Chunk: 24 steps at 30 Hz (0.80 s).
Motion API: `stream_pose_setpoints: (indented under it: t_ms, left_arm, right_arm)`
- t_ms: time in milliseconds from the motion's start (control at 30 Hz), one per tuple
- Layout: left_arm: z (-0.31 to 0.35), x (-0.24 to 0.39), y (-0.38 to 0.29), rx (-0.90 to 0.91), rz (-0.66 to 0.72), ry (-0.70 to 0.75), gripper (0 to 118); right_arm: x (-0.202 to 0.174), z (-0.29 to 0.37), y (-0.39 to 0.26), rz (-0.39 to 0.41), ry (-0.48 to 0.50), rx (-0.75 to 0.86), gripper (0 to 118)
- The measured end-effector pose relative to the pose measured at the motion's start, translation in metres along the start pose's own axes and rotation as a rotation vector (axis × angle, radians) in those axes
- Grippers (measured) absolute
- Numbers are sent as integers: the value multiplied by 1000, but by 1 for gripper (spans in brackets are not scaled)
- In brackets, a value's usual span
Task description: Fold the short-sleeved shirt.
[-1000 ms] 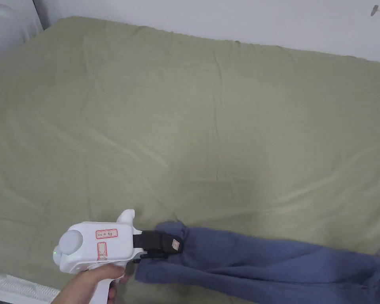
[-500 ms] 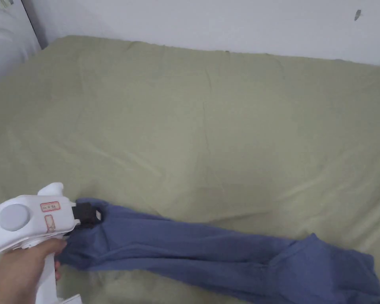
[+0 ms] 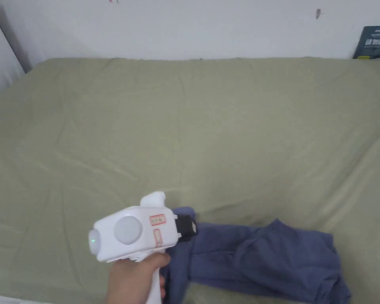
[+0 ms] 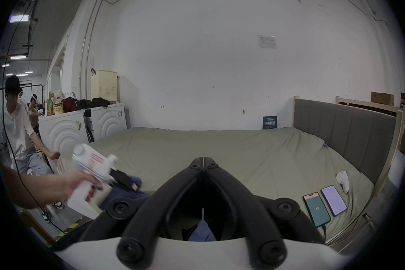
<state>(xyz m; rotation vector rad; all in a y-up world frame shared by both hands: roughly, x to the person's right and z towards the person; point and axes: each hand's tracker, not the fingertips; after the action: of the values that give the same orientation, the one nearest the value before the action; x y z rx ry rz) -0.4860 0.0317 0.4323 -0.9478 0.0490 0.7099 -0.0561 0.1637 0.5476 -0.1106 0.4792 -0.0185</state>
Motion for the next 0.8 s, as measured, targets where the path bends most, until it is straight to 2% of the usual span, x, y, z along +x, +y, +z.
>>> stream_pose_setpoints:
  t_ms: [100,167,200,233,267,300,400,500,533,567,600,633,667,700,767,800]
  left_arm:
    - [-36,-3,-3,-42,14,89,7]
    - [-30,-2,-7,-25,23,58,8]
    - [-25,-3,-4,-35,32,31,16]
    - [-15,-2,-1,-33,44,-1,36]
    - [3,1,2,-10,39,-37,78]
    - [29,7,6,48,-3,-56,95]
    - [106,12,10,288,-160,-64,99]
    - [138,-16,12,355,-188,-29,102]
    - [136,-23,12,315,-195,-18,101]
    - [132,-29,10,289,-194,0,91]
    - [124,-36,6,273,-184,24,63]
    - [114,-40,3,277,-183,25,25]
    - [102,-42,-1,255,-189,29,4]
    - [85,-46,-7,216,-213,19,4]
    - [57,-48,-12,132,-203,-114,4]
    - [43,-45,-16,103,-206,-122,4]
  right_arm:
    - [10,9,3,-15,-24,13,0]
    - [16,13,4,-20,-42,18,0]
    - [17,13,5,-23,-48,21,0]
    - [19,14,5,-25,-53,23,0]
    - [20,13,5,-26,-52,22,0]
    - [20,12,4,-25,-50,19,0]
    - [17,10,3,-15,-48,14,0]
    - [10,7,-1,-20,-33,9,0]
    - [8,5,-2,-18,-29,4,0]
    - [6,3,-3,-14,-26,-2,0]
    - [2,1,-5,-13,-21,-8,0]
    - [0,0,-5,-18,-15,-14,0]
    - [-1,0,-5,-21,-12,-17,0]
    - [-3,0,-5,-22,-10,-19,0]
    - [-6,0,-5,-23,-9,-26,0]
    - [-6,1,-5,-24,-9,-29,0]
